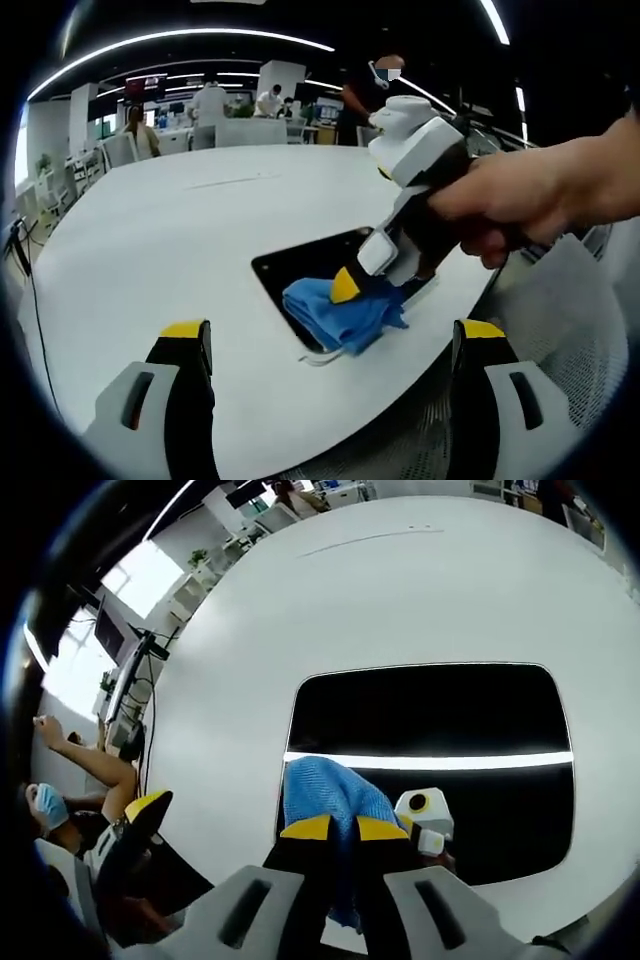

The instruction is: Wipe the mirror surface with the cleaning cloth until all visible marks leave the cleaned area.

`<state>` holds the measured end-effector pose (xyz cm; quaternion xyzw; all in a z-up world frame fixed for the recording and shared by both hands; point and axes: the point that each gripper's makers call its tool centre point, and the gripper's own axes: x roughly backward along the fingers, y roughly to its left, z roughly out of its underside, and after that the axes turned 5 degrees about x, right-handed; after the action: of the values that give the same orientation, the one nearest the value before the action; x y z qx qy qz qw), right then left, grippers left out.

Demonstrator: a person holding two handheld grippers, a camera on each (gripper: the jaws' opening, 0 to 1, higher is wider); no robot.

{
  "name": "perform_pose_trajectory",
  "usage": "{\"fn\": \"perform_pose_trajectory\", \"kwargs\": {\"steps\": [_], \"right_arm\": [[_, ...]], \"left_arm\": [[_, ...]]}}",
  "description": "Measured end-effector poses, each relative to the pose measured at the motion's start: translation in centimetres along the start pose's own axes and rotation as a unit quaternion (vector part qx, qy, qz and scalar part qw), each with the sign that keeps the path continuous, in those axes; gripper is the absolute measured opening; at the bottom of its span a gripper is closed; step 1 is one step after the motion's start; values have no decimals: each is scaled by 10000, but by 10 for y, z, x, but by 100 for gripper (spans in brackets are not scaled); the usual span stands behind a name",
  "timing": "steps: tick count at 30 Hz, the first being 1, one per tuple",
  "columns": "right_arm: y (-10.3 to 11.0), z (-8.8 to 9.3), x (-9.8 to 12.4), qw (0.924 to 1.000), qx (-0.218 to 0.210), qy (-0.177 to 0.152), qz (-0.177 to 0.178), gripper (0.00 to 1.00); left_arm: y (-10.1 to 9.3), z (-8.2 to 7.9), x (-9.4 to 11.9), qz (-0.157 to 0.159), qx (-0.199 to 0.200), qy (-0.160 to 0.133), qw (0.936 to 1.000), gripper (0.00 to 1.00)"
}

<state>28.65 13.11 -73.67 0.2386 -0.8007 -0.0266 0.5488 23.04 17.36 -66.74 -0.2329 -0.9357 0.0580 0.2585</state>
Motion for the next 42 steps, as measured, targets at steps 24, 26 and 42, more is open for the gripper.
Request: {"fn": "perform_pose_trajectory", "kwargs": {"steps": [24,26,42], "right_arm": [[18,-1,-5,9994,318,93,-113,2],[18,-1,-4,9994,324,98,-121,2],[14,-18,-10,9985,524,121,-104,2]], "left_arm": [[2,-1,-1,-44,-127,-28,9999,99],[2,-1,-1,-50,-136,-36,9999,99],[1,-5,-1,-39,-246,-113,9996,99]]}}
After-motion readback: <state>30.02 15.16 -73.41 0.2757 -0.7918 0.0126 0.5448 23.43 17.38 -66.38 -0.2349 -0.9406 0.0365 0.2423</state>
